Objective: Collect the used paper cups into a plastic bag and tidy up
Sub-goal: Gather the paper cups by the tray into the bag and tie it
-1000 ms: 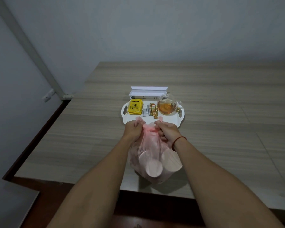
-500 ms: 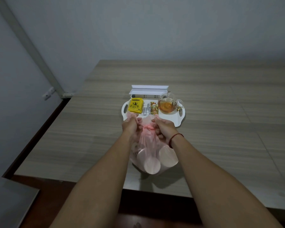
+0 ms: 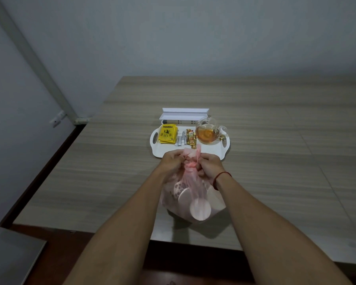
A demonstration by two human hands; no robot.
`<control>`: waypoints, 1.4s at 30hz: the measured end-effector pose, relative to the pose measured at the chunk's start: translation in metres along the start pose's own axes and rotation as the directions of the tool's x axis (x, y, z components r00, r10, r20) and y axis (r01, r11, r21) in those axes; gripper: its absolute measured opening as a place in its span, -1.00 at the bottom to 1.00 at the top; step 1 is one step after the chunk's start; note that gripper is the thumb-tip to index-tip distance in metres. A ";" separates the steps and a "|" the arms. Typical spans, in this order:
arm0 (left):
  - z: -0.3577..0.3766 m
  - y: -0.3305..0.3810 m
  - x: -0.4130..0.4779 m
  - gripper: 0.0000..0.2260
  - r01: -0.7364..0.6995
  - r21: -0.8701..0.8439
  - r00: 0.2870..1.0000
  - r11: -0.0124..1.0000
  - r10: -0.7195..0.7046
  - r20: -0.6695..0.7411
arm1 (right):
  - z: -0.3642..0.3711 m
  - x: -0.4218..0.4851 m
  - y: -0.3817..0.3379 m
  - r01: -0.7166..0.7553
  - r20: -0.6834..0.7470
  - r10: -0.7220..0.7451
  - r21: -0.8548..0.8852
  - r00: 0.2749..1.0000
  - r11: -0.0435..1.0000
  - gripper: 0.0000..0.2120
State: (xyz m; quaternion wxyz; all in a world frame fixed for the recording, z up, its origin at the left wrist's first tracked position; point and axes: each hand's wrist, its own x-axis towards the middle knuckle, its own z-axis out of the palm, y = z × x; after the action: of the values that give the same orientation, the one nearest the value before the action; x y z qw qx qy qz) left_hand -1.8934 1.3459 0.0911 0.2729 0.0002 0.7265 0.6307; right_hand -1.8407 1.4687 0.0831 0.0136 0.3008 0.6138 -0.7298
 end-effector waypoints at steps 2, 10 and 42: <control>-0.002 -0.003 0.002 -0.79 0.000 -0.040 0.999 0.999 0.002 0.044 | 0.001 0.004 0.004 0.021 -0.047 -0.023 -0.059 0.999 0.998 -0.70; -0.003 -0.008 0.006 -0.80 -0.047 -0.076 0.997 0.996 0.051 0.055 | 0.007 -0.002 -0.004 0.138 0.034 -0.135 -0.116 0.990 0.984 -0.80; -0.012 -0.004 0.011 -0.60 0.031 0.090 0.998 0.995 -0.035 0.045 | 0.009 0.011 0.008 0.064 -0.093 -0.071 -0.077 0.993 0.995 -0.63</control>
State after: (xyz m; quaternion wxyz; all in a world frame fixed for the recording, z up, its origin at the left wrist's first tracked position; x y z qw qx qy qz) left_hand -1.9066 1.3383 0.0840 0.2999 0.0150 0.7474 0.5926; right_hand -1.8506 1.4624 0.0716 -0.0292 0.3138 0.6502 -0.6913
